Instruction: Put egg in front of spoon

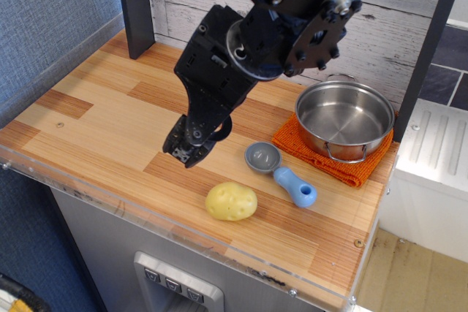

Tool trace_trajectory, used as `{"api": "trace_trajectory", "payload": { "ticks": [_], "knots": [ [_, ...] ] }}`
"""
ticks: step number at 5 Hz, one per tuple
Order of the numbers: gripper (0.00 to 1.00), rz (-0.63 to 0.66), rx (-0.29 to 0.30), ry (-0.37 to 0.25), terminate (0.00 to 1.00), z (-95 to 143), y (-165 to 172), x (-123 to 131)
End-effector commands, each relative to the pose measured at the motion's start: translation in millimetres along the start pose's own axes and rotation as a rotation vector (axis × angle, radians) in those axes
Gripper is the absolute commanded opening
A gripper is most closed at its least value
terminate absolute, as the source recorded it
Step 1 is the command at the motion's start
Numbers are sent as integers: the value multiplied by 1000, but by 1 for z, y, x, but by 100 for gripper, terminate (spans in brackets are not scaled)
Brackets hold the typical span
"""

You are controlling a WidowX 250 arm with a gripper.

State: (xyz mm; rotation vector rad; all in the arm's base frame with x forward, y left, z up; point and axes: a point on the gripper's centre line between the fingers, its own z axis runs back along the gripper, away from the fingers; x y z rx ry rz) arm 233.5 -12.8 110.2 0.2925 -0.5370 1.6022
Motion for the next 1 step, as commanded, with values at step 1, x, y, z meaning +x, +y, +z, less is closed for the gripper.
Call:
{"api": "trace_trajectory", "payload": {
  "ticks": [1],
  "knots": [
    [100, 8, -20, 7, 100, 12, 16, 2]
  ]
}}
